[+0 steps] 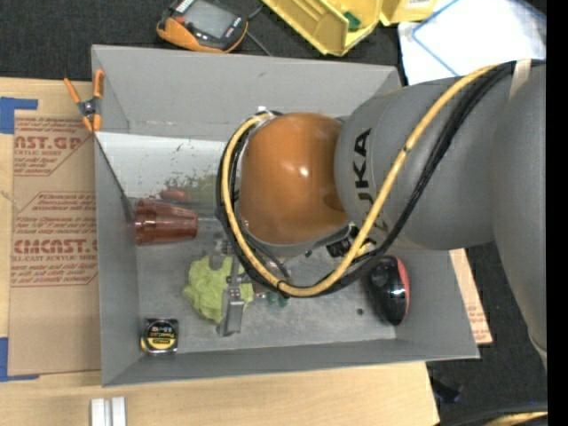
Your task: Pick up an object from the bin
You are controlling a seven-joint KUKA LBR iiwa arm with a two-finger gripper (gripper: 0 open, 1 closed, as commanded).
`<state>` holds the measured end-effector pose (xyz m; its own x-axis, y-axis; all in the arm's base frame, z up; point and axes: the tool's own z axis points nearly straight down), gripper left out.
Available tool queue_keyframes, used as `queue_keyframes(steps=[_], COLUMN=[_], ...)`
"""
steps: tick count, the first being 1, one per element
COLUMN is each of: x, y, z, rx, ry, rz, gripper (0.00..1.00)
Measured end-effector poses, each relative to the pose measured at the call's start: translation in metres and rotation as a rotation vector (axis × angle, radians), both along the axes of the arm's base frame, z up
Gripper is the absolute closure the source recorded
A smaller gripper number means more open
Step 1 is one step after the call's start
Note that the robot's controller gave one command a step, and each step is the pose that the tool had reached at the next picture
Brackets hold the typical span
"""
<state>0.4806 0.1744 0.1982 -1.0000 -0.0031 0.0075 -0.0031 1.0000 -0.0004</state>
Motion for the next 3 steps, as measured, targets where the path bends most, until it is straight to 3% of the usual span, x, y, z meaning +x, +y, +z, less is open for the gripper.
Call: queue_keyframes(steps=[1, 2, 3], x=[0.002, 0.010, 0.006], y=[-0.001, -0.021, -0.011], z=[0.004, -0.127, -0.062], rx=[0.002, 0.007, 0.006], ry=[-0.008, -0.018, -0.014], rz=[-0.003, -0.225, -0.259], gripper=[0.00, 0.00, 0.00])
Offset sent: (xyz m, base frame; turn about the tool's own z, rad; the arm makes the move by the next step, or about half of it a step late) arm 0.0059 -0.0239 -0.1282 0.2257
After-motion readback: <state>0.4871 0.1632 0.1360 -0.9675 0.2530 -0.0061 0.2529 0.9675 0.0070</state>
